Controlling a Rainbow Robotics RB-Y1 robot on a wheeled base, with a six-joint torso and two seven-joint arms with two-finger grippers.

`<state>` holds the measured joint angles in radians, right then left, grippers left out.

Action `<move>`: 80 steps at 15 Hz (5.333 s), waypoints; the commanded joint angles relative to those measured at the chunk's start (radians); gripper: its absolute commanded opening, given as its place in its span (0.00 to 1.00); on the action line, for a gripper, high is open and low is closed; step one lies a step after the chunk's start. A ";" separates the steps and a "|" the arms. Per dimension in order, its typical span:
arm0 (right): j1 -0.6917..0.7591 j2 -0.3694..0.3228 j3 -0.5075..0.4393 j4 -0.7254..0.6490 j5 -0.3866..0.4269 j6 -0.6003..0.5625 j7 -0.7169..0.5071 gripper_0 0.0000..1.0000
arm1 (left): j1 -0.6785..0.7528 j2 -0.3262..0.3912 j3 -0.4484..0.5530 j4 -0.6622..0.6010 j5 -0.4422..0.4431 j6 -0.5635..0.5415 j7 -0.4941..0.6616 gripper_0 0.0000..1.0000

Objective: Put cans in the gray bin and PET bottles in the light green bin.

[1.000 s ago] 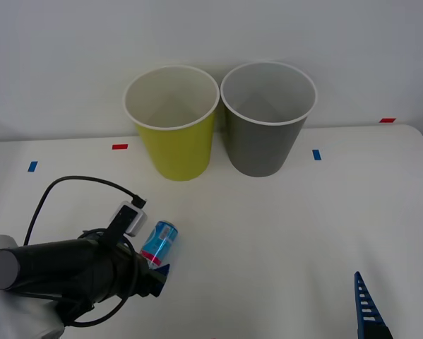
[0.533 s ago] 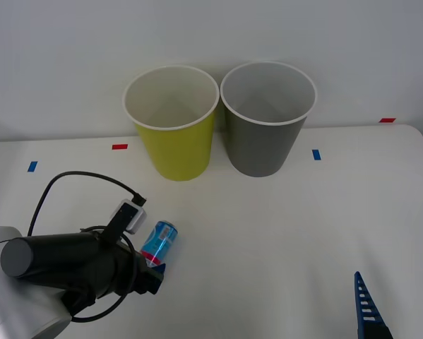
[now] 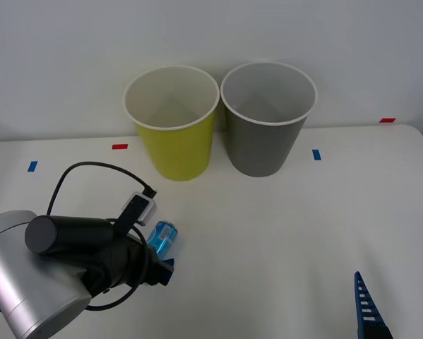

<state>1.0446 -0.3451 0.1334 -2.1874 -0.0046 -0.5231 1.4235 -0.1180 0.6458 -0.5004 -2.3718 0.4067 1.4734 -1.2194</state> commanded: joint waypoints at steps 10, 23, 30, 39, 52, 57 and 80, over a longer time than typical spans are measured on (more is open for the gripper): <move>0.000 0.000 0.000 0.000 0.000 0.000 0.000 1.00 | -0.140 -0.060 -0.102 0.166 -0.023 0.013 0.003 1.00; 0.000 0.000 0.000 0.000 0.000 0.000 0.000 1.00 | -0.199 -0.113 -0.038 0.309 0.017 0.079 0.040 1.00; 0.000 0.000 0.000 0.000 0.000 0.000 0.000 1.00 | -0.242 -0.129 -0.040 0.355 0.053 0.127 0.044 1.00; 0.000 0.000 0.000 0.000 0.000 0.000 0.000 1.00 | -0.298 -0.189 -0.040 0.500 0.063 0.122 0.037 1.00; 0.000 0.000 0.000 0.000 0.000 0.000 0.000 1.00 | -0.304 -0.238 -0.040 0.580 0.037 0.067 -0.015 0.00; 0.000 0.000 0.000 0.000 0.000 0.000 0.000 1.00 | -0.304 -0.213 -0.040 0.551 0.055 0.070 -0.032 0.00; 0.000 0.000 0.000 0.000 0.000 0.000 0.000 1.00 | 0.032 -0.104 0.476 -0.165 0.305 -0.113 -0.305 0.00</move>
<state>1.0446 -0.3451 0.1335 -2.1875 -0.0046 -0.5231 1.4235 -0.0857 0.5416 -0.0491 -2.5158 0.7022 1.3683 -1.5200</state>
